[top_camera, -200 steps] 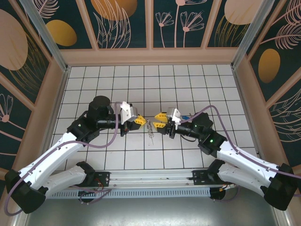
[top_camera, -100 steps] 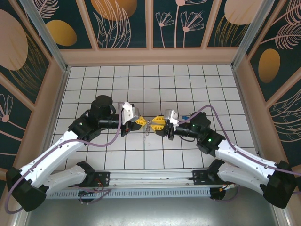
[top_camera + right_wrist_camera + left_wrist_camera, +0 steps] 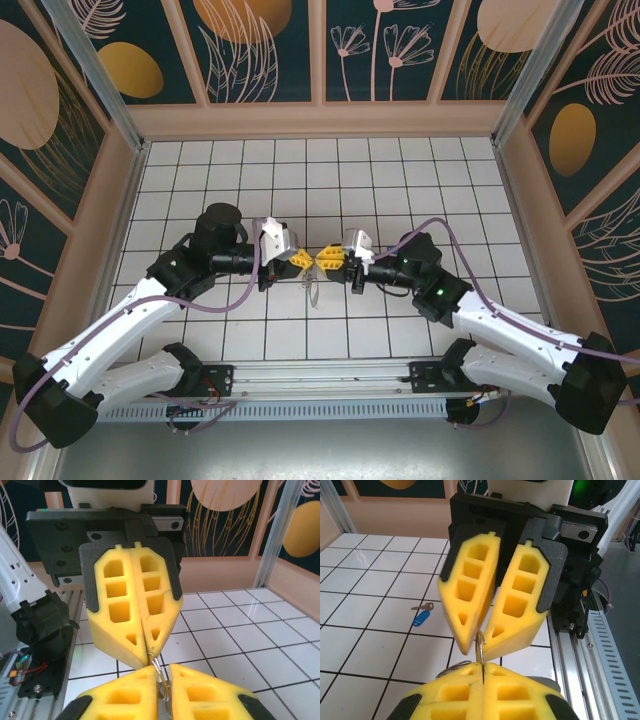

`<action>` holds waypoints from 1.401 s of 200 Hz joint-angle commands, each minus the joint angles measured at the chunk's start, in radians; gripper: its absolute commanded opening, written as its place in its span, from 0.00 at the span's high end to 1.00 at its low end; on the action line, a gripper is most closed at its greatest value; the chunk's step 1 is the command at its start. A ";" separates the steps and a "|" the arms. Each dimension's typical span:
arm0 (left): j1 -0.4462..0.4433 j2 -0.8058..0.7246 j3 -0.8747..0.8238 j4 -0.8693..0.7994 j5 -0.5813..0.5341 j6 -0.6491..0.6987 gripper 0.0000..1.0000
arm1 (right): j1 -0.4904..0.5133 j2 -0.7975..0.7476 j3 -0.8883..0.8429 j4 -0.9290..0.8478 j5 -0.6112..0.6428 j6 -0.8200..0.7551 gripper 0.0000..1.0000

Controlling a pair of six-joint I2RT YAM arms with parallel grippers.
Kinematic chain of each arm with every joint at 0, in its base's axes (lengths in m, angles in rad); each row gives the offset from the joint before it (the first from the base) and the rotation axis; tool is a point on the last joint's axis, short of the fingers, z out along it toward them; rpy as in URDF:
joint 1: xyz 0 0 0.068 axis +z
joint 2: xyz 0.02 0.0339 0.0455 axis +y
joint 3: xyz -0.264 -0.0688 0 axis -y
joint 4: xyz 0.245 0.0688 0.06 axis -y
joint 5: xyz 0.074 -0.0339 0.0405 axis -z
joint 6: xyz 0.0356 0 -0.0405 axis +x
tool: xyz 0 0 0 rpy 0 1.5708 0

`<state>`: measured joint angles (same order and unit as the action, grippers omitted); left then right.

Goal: Put the keys on the keyring

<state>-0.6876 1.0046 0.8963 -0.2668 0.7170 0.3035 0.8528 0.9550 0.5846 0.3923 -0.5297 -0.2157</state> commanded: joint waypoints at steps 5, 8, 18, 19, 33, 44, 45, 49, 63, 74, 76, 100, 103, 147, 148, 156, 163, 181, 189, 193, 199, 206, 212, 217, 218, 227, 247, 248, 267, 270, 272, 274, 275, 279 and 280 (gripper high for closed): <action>-0.009 0.000 0.032 0.004 0.009 0.016 1.00 | 0.009 0.002 0.038 0.027 -0.023 -0.021 1.00; -0.008 0.000 0.030 0.006 0.009 0.015 1.00 | 0.009 0.001 0.038 0.026 -0.025 -0.022 1.00; -0.008 -0.001 0.027 0.017 0.014 0.013 1.00 | 0.009 0.000 0.038 0.025 -0.034 -0.025 1.00; -0.009 -0.001 0.026 0.019 0.014 0.011 1.00 | 0.009 0.000 0.038 0.024 -0.034 -0.024 1.00; -0.009 -0.011 0.009 0.059 0.017 -0.004 1.00 | 0.009 -0.004 0.037 0.032 -0.051 -0.024 1.00; -0.008 -0.025 -0.012 0.108 0.025 -0.024 1.00 | 0.009 -0.008 0.033 0.043 -0.059 -0.020 1.00; -0.009 -0.026 -0.015 0.112 0.027 -0.026 1.00 | 0.009 -0.009 0.032 0.045 -0.059 -0.020 1.00; -0.009 -0.031 -0.025 0.127 0.032 -0.034 0.99 | 0.009 -0.012 0.031 0.051 -0.060 -0.017 1.00; -0.009 -0.048 -0.051 0.179 0.043 -0.057 0.87 | 0.009 -0.024 0.018 0.074 -0.065 -0.011 1.00; -0.009 -0.056 -0.071 0.213 0.052 -0.076 0.81 | 0.009 -0.033 0.011 0.092 -0.071 -0.003 1.00; -0.009 -0.056 -0.074 0.217 0.053 -0.078 0.80 | 0.009 -0.034 0.009 0.094 -0.072 -0.002 1.00; -0.009 -0.061 -0.100 0.260 0.064 -0.103 0.77 | 0.009 -0.042 -0.004 0.133 -0.091 0.019 1.00; -0.009 -0.061 -0.101 0.264 0.065 -0.105 0.77 | 0.009 -0.043 -0.007 0.140 -0.093 0.023 1.00; -0.009 -0.072 -0.121 0.293 0.076 -0.114 0.99 | 0.009 -0.052 -0.020 0.190 -0.122 0.056 1.00; -0.009 -0.073 -0.120 0.294 0.077 -0.115 0.99 | 0.009 -0.052 -0.019 0.190 -0.122 0.056 1.00; -0.009 -0.074 -0.122 0.303 0.083 -0.118 1.00 | 0.009 -0.051 -0.019 0.190 -0.125 0.060 1.00; -0.009 -0.075 -0.126 0.312 0.088 -0.121 1.00 | 0.009 -0.050 -0.021 0.192 -0.127 0.061 1.00; -0.008 -0.080 -0.133 0.331 0.098 -0.128 1.00 | 0.009 -0.044 -0.022 0.192 -0.125 0.065 1.00; -0.009 -0.084 -0.135 0.329 0.096 -0.126 1.00 | 0.009 -0.044 -0.018 0.185 -0.117 0.065 1.00; -0.009 -0.087 -0.136 0.325 0.093 -0.122 1.00 | 0.009 -0.043 -0.015 0.177 -0.113 0.063 1.00; -0.008 -0.090 -0.134 0.318 0.083 -0.117 1.00 | 0.009 -0.045 -0.010 0.161 -0.105 0.062 1.00; -0.009 -0.097 -0.135 0.307 0.072 -0.109 1.00 | 0.009 -0.049 -0.008 0.141 -0.092 0.061 0.99; -0.009 -0.103 -0.133 0.297 0.061 -0.100 1.00 | 0.009 -0.056 -0.008 0.125 -0.079 0.058 0.95; -0.008 -0.106 -0.132 0.288 0.056 -0.095 1.00 | 0.009 -0.061 -0.008 0.111 -0.070 0.055 0.91; -0.008 -0.106 -0.131 0.287 0.054 -0.094 1.00 | 0.009 -0.063 -0.009 0.107 -0.068 0.055 0.91; -0.009 -0.109 -0.126 0.268 0.048 -0.083 1.00 | 0.009 -0.080 -0.011 0.078 -0.045 0.050 0.86; -0.009 -0.104 -0.115 0.240 0.039 -0.068 1.00 | 0.009 -0.110 -0.011 0.023 -0.004 0.044 0.81; -0.009 -0.104 -0.114 0.239 0.039 -0.068 1.00 | 0.009 -0.111 -0.011 0.021 -0.003 0.043 0.80; -0.009 -0.094 -0.103 0.217 0.034 -0.056 1.00 | 0.009 -0.119 -0.004 -0.014 0.001 0.040 0.75; -0.009 -0.092 -0.102 0.216 0.035 -0.056 1.00 | 0.009 -0.118 -0.003 -0.017 0.000 0.039 0.74; -0.009 -0.091 -0.101 0.215 0.035 -0.055 1.00 | 0.009 -0.117 -0.002 -0.017 -0.002 0.038 0.74; -0.008 -0.091 -0.100 0.214 0.036 -0.055 1.00 | 0.009 -0.117 -0.001 -0.018 -0.003 0.038 0.74; -0.008 -0.090 -0.100 0.213 0.036 -0.055 1.00 | 0.009 -0.116 0.000 -0.018 -0.004 0.039 0.74; -0.007 -0.089 -0.098 0.211 0.036 -0.053 1.00 | 0.009 -0.113 0.003 -0.019 -0.008 0.037 0.73; -0.007 -0.089 -0.098 0.210 0.036 -0.053 1.00 | 0.009 -0.112 0.003 -0.019 -0.009 0.037 0.73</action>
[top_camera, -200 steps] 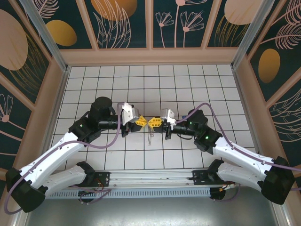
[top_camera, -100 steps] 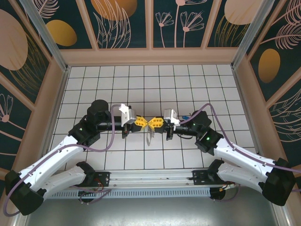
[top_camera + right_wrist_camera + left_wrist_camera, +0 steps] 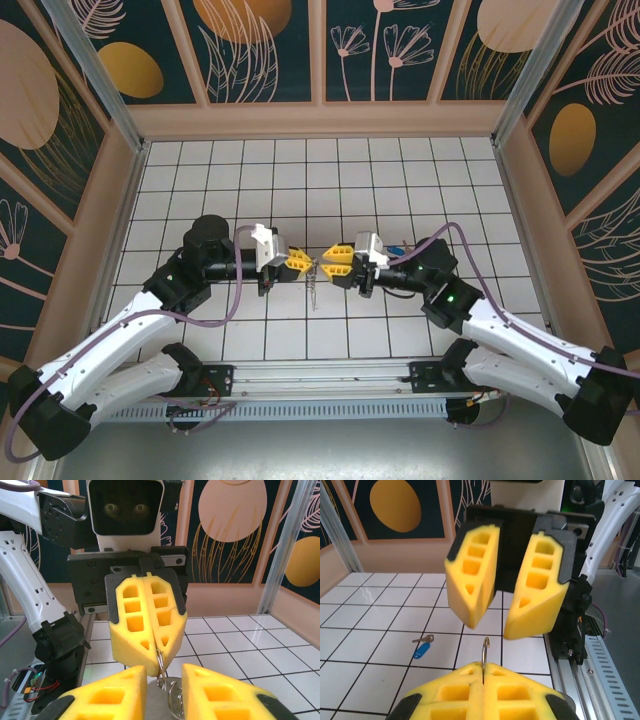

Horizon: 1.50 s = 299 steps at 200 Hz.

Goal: Put the keys on the keyring

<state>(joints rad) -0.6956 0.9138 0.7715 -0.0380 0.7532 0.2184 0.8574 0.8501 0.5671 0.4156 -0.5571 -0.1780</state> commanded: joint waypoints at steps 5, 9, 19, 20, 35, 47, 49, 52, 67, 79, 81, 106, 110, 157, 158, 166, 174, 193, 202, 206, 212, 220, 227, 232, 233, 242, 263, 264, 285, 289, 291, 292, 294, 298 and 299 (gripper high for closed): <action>-0.001 0.003 0.029 -0.022 -0.002 0.034 1.00 | 0.005 -0.004 0.024 -0.042 0.014 -0.001 0.73; -0.002 0.003 0.031 -0.026 -0.003 0.036 1.00 | 0.005 -0.001 0.027 -0.041 0.010 -0.003 0.73; -0.001 0.003 0.036 -0.035 -0.006 0.039 1.00 | 0.005 0.008 0.035 -0.041 0.004 -0.004 0.76; -0.002 0.003 0.037 -0.036 -0.006 0.039 1.00 | 0.005 0.010 0.036 -0.041 0.003 -0.005 0.76; -0.005 0.002 0.043 -0.047 -0.006 0.040 1.00 | 0.005 0.026 0.049 -0.049 0.007 -0.008 0.79; -0.008 0.003 0.046 -0.055 -0.007 0.044 1.00 | 0.005 0.036 0.058 -0.051 0.008 -0.013 0.79; -0.008 0.003 0.047 -0.056 -0.008 0.045 1.00 | 0.005 0.038 0.059 -0.051 0.008 -0.014 0.79; -0.008 0.005 0.048 -0.059 -0.009 0.046 1.00 | 0.005 0.041 0.060 -0.050 0.008 -0.014 0.79; -0.011 0.010 0.053 -0.071 -0.012 0.051 1.00 | 0.005 0.051 0.072 -0.051 -0.002 -0.017 0.78; -0.013 0.013 0.054 -0.072 -0.015 0.050 1.00 | 0.005 0.061 0.078 -0.048 -0.018 -0.014 0.78; -0.014 0.014 0.054 -0.074 -0.014 0.052 1.00 | 0.005 0.062 0.080 -0.048 -0.021 -0.015 0.78; -0.015 0.017 0.057 -0.077 -0.019 0.056 1.00 | 0.005 0.084 0.095 -0.062 -0.035 -0.023 0.82; -0.016 0.017 0.057 -0.077 -0.018 0.057 1.00 | 0.005 0.086 0.098 -0.064 -0.035 -0.025 0.85; -0.019 0.016 0.057 -0.083 -0.024 0.062 1.00 | 0.004 0.120 0.129 -0.096 -0.042 -0.026 1.00; -0.020 0.016 0.057 -0.083 -0.024 0.062 1.00 | 0.003 0.121 0.130 -0.095 -0.040 -0.027 1.00; -0.021 0.014 0.057 -0.083 -0.024 0.063 1.00 | 0.003 0.126 0.132 -0.099 -0.024 -0.025 1.00; -0.022 0.013 0.058 -0.085 -0.027 0.062 1.00 | 0.003 0.132 0.138 -0.108 -0.010 -0.023 1.00; -0.025 0.013 0.057 -0.088 -0.033 0.067 1.00 | -0.003 0.147 0.156 -0.125 0.033 -0.009 1.00; -0.027 0.011 0.057 -0.091 -0.037 0.068 1.00 | -0.011 0.150 0.160 -0.127 0.044 0.002 1.00; -0.027 0.011 0.058 -0.091 -0.039 0.069 1.00 | -0.016 0.150 0.161 -0.127 0.049 0.008 1.00; -0.027 0.010 0.057 -0.092 -0.042 0.070 1.00 | -0.024 0.155 0.165 -0.130 0.049 0.018 1.00; -0.028 0.010 0.058 -0.095 -0.044 0.070 1.00 | -0.037 0.157 0.169 -0.132 0.040 0.028 1.00; -0.028 0.008 0.058 -0.094 -0.046 0.071 1.00 | -0.046 0.161 0.172 -0.133 0.031 0.037 1.00; -0.028 0.008 0.059 -0.094 -0.047 0.073 1.00 | -0.052 0.162 0.173 -0.136 0.026 0.045 1.00; -0.028 0.008 0.059 -0.094 -0.047 0.073 1.00 | -0.053 0.162 0.174 -0.137 0.025 0.047 1.00; -0.030 0.007 0.058 -0.095 -0.052 0.073 1.00 | -0.060 0.167 0.180 -0.144 0.017 0.055 1.00; -0.030 0.005 0.058 -0.095 -0.055 0.074 1.00 | -0.078 0.177 0.190 -0.152 -0.016 0.079 1.00; -0.029 0.005 0.058 -0.095 -0.055 0.074 1.00 | -0.080 0.178 0.191 -0.155 -0.019 0.080 1.00; -0.031 0.003 0.058 -0.097 -0.057 0.075 1.00 | -0.080 0.200 0.217 -0.200 -0.024 0.070 1.00; -0.031 0.003 0.059 -0.097 -0.058 0.076 1.00 | -0.080 0.203 0.220 -0.208 -0.024 0.067 1.00; -0.031 0.003 0.058 -0.097 -0.059 0.075 1.00 | -0.080 0.205 0.222 -0.211 -0.025 0.066 1.00; -0.031 0.003 0.058 -0.097 -0.059 0.075 1.00 | -0.080 0.207 0.223 -0.213 -0.026 0.065 1.00; -0.031 0.002 0.058 -0.097 -0.060 0.075 1.00 | -0.079 0.208 0.225 -0.218 -0.027 0.062 1.00; -0.031 0.002 0.058 -0.097 -0.060 0.075 1.00 | -0.079 0.212 0.227 -0.222 -0.029 0.059 1.00; -0.031 0.002 0.058 -0.097 -0.060 0.075 1.00 | -0.079 0.212 0.227 -0.222 -0.029 0.059 1.00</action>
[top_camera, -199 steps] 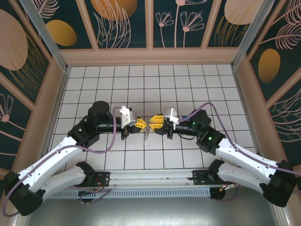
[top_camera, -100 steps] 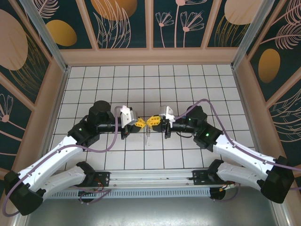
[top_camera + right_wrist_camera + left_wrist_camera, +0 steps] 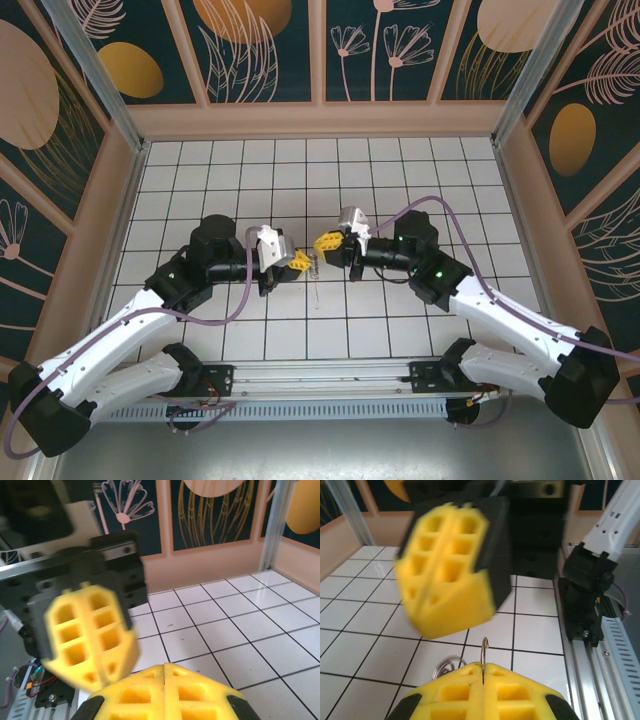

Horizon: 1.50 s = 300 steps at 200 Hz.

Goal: Put the keys on the keyring

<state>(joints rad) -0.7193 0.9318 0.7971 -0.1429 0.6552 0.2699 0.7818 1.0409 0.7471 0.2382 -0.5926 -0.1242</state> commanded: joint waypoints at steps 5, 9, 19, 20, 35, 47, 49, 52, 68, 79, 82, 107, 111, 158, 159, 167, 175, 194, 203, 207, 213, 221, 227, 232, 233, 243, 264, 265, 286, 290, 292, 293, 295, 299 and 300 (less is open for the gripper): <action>-0.007 -0.017 0.033 0.008 0.038 0.023 1.00 | -0.004 0.023 0.048 -0.049 0.000 0.002 1.00; -0.007 -0.017 0.034 0.008 0.038 0.024 1.00 | -0.004 0.023 0.049 -0.049 -0.004 0.000 1.00; -0.008 -0.018 0.034 0.007 0.038 0.024 1.00 | -0.002 0.016 0.046 -0.053 -0.018 -0.005 1.00; -0.008 -0.018 0.034 0.007 0.037 0.024 1.00 | -0.002 0.015 0.046 -0.054 -0.018 -0.006 1.00; -0.008 -0.017 0.036 0.003 0.032 0.025 1.00 | -0.003 -0.015 0.025 -0.060 -0.027 -0.024 1.00; -0.008 -0.017 0.036 0.003 0.033 0.025 1.00 | -0.002 -0.058 -0.006 -0.053 -0.022 -0.039 0.93; -0.009 -0.017 0.036 0.003 0.034 0.025 1.00 | -0.002 -0.066 -0.012 -0.052 -0.020 -0.040 0.91; -0.008 -0.016 0.037 0.003 0.034 0.025 1.00 | -0.003 -0.077 -0.019 -0.050 -0.017 -0.041 0.88; -0.009 -0.011 0.043 -0.004 0.036 0.026 1.00 | -0.003 -0.129 -0.046 -0.041 -0.015 -0.049 0.75; -0.008 -0.004 0.049 -0.013 0.040 0.032 1.00 | -0.001 -0.151 -0.057 -0.031 -0.026 -0.048 0.69; -0.008 -0.003 0.052 -0.015 0.040 0.032 1.00 | -0.001 -0.156 -0.059 -0.029 -0.030 -0.049 0.68; -0.011 -0.001 0.065 -0.034 0.041 0.035 1.00 | 0.005 -0.165 -0.068 -0.030 -0.051 -0.051 0.61; -0.012 0.000 0.066 -0.036 0.041 0.036 1.00 | 0.006 -0.164 -0.068 -0.030 -0.055 -0.052 0.60; -0.020 0.011 0.078 -0.053 0.038 0.044 1.00 | 0.023 -0.095 -0.028 -0.032 -0.071 -0.055 0.59; -0.021 0.011 0.078 -0.053 0.038 0.043 1.00 | 0.023 -0.095 -0.027 -0.032 -0.071 -0.055 0.59; -0.021 0.014 0.080 -0.057 0.038 0.045 1.00 | 0.028 -0.085 -0.021 -0.029 -0.079 -0.056 0.62; -0.021 0.013 0.082 -0.057 0.037 0.047 1.00 | 0.030 -0.079 -0.020 -0.025 -0.086 -0.055 0.66; -0.022 0.014 0.085 -0.058 0.038 0.047 1.00 | 0.034 -0.061 -0.006 -0.028 -0.096 -0.056 0.77; -0.022 0.015 0.084 -0.059 0.038 0.047 1.00 | 0.036 -0.054 0.000 -0.034 -0.098 -0.058 0.80; -0.022 0.015 0.084 -0.058 0.038 0.047 1.00 | 0.036 -0.052 0.002 -0.035 -0.099 -0.057 0.81; -0.023 0.015 0.084 -0.058 0.037 0.048 1.00 | 0.037 -0.048 0.004 -0.036 -0.101 -0.057 0.83; -0.022 0.016 0.084 -0.060 0.035 0.048 1.00 | 0.037 -0.044 0.009 -0.036 -0.106 -0.058 0.87; -0.024 0.016 0.085 -0.060 0.035 0.048 1.00 | 0.037 -0.041 0.010 -0.036 -0.109 -0.057 0.88; -0.024 0.017 0.085 -0.061 0.034 0.049 1.00 | 0.039 -0.038 0.013 -0.036 -0.111 -0.055 0.89; -0.024 0.017 0.085 -0.061 0.034 0.048 1.00 | 0.039 -0.038 0.014 -0.036 -0.112 -0.055 0.89; -0.027 0.020 0.086 -0.066 0.027 0.051 1.00 | 0.038 -0.032 0.021 -0.039 -0.120 -0.054 0.91; -0.039 0.031 0.091 -0.080 -0.005 0.058 1.00 | 0.041 -0.024 0.030 -0.040 -0.141 -0.044 0.91; -0.039 0.031 0.092 -0.081 -0.008 0.058 1.00 | 0.041 -0.024 0.030 -0.040 -0.142 -0.043 0.91; -0.055 0.050 0.096 -0.096 -0.041 0.066 1.00 | 0.041 -0.018 0.033 -0.034 -0.170 -0.026 0.88; -0.057 0.051 0.096 -0.096 -0.044 0.067 1.00 | 0.040 -0.015 0.034 -0.034 -0.173 -0.024 0.88; -0.058 0.053 0.096 -0.097 -0.045 0.068 1.00 | 0.040 -0.016 0.035 -0.034 -0.175 -0.024 0.88; -0.058 0.053 0.097 -0.098 -0.045 0.068 1.00 | 0.040 -0.016 0.034 -0.034 -0.175 -0.024 0.88; -0.058 0.053 0.097 -0.098 -0.046 0.068 1.00 | 0.040 -0.014 0.035 -0.035 -0.175 -0.023 0.88; -0.058 0.053 0.097 -0.097 -0.045 0.068 1.00 | 0.040 -0.013 0.035 -0.036 -0.176 -0.023 0.89; -0.058 0.053 0.097 -0.097 -0.045 0.068 1.00 | 0.040 -0.012 0.035 -0.036 -0.176 -0.023 0.89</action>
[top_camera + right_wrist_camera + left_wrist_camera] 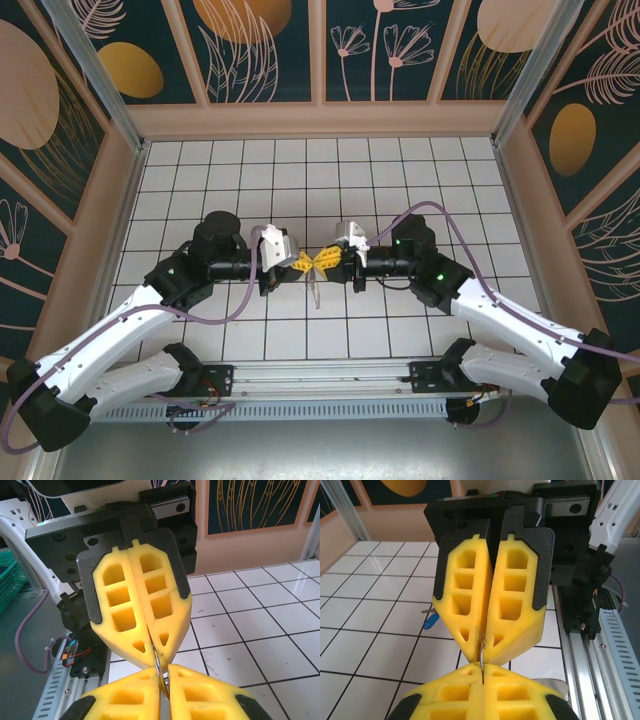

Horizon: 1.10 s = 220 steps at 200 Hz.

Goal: Put the keys on the keyring

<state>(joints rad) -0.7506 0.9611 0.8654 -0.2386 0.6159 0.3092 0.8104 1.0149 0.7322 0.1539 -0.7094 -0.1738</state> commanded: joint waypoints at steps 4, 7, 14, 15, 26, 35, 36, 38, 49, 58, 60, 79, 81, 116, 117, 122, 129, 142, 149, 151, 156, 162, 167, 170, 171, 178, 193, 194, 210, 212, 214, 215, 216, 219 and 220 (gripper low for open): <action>-0.029 0.023 0.029 0.000 -0.007 0.028 1.00 | 0.012 0.014 0.050 0.047 -0.061 0.027 0.89; -0.029 0.022 0.028 0.001 -0.007 0.028 1.00 | 0.012 0.015 0.050 0.046 -0.062 0.028 0.90; -0.029 0.018 0.028 0.002 -0.008 0.028 1.00 | 0.012 0.017 0.049 0.043 -0.067 0.028 0.90; -0.029 0.018 0.028 0.002 -0.008 0.028 1.00 | 0.012 0.016 0.050 0.043 -0.067 0.028 0.90; -0.028 0.012 0.028 0.005 -0.006 0.028 1.00 | 0.012 0.019 0.049 0.040 -0.076 0.030 0.90; -0.029 0.007 0.026 0.005 -0.007 0.028 1.00 | 0.012 0.020 0.050 0.039 -0.087 0.031 0.90; -0.029 0.007 0.026 0.005 -0.007 0.027 1.00 | 0.012 0.020 0.050 0.038 -0.089 0.031 0.91; -0.029 0.007 0.026 0.004 -0.008 0.027 1.00 | 0.012 0.019 0.050 0.038 -0.093 0.031 0.91; -0.030 0.004 0.025 0.005 -0.013 0.027 1.00 | 0.012 0.019 0.051 0.039 -0.115 0.035 0.92; -0.030 0.004 0.024 0.005 -0.018 0.028 1.00 | 0.012 0.023 0.054 0.036 -0.144 0.037 0.94; -0.030 0.004 0.023 0.005 -0.018 0.027 1.00 | 0.013 0.025 0.055 0.035 -0.152 0.038 0.94; -0.039 0.007 0.023 0.007 -0.052 0.034 1.00 | 0.014 0.050 0.085 -0.009 -0.246 0.031 1.00; -0.043 0.008 0.023 0.007 -0.058 0.035 1.00 | 0.014 0.054 0.088 -0.015 -0.253 0.030 1.00; -0.072 0.022 0.024 0.009 -0.147 0.056 1.00 | 0.053 0.095 0.132 -0.119 -0.315 -0.027 1.00; -0.072 0.022 0.024 0.010 -0.148 0.056 1.00 | 0.054 0.094 0.133 -0.122 -0.317 -0.028 1.00; -0.073 0.022 0.024 0.011 -0.154 0.057 1.00 | 0.060 0.100 0.138 -0.136 -0.322 -0.034 1.00; -0.075 0.021 0.025 0.014 -0.162 0.059 1.00 | 0.068 0.107 0.146 -0.159 -0.327 -0.048 1.00; -0.077 0.015 0.025 0.018 -0.176 0.063 1.00 | 0.089 0.123 0.167 -0.212 -0.337 -0.077 1.00; -0.078 0.011 0.026 0.019 -0.182 0.064 1.00 | 0.098 0.132 0.179 -0.241 -0.343 -0.094 1.00; -0.077 0.010 0.027 0.019 -0.183 0.065 1.00 | 0.101 0.134 0.181 -0.251 -0.342 -0.100 1.00; -0.077 0.007 0.026 0.019 -0.186 0.065 1.00 | 0.110 0.141 0.187 -0.269 -0.338 -0.112 1.00; -0.076 0.005 0.026 0.019 -0.191 0.068 1.00 | 0.118 0.144 0.193 -0.283 -0.331 -0.119 1.00; -0.078 0.004 0.026 0.021 -0.196 0.068 1.00 | 0.123 0.147 0.195 -0.291 -0.327 -0.123 1.00; -0.078 0.003 0.026 0.021 -0.199 0.069 1.00 | 0.124 0.148 0.195 -0.294 -0.326 -0.125 1.00; -0.078 0.002 0.027 0.021 -0.200 0.069 1.00 | 0.125 0.148 0.195 -0.295 -0.326 -0.126 1.00; -0.078 0.002 0.026 0.021 -0.208 0.072 1.00 | 0.129 0.146 0.195 -0.300 -0.328 -0.128 1.00; -0.077 0.001 0.023 0.022 -0.220 0.074 1.00 | 0.131 0.139 0.192 -0.301 -0.330 -0.128 1.00; -0.078 0.001 0.023 0.022 -0.220 0.075 1.00 | 0.132 0.138 0.191 -0.302 -0.330 -0.128 1.00; -0.078 0.001 0.023 0.024 -0.222 0.074 1.00 | 0.134 0.127 0.186 -0.297 -0.334 -0.124 0.98; -0.078 0.001 0.023 0.024 -0.222 0.075 1.00 | 0.135 0.125 0.185 -0.297 -0.334 -0.125 0.98; -0.078 0.001 0.023 0.024 -0.222 0.075 1.00 | 0.135 0.124 0.183 -0.297 -0.334 -0.124 0.97; -0.077 0.001 0.024 0.024 -0.222 0.075 1.00 | 0.135 0.124 0.183 -0.296 -0.334 -0.124 0.97; -0.077 0.001 0.023 0.025 -0.222 0.075 1.00 | 0.135 0.123 0.183 -0.296 -0.335 -0.124 0.97; -0.078 0.000 0.022 0.025 -0.224 0.074 1.00 | 0.134 0.121 0.182 -0.297 -0.335 -0.125 0.97; -0.079 0.000 0.022 0.025 -0.224 0.074 1.00 | 0.134 0.121 0.180 -0.297 -0.335 -0.125 0.96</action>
<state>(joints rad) -0.8318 0.9360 0.8661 -0.4393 0.4957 0.3489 0.8513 1.1549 0.8764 -0.1852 -0.8543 -0.2901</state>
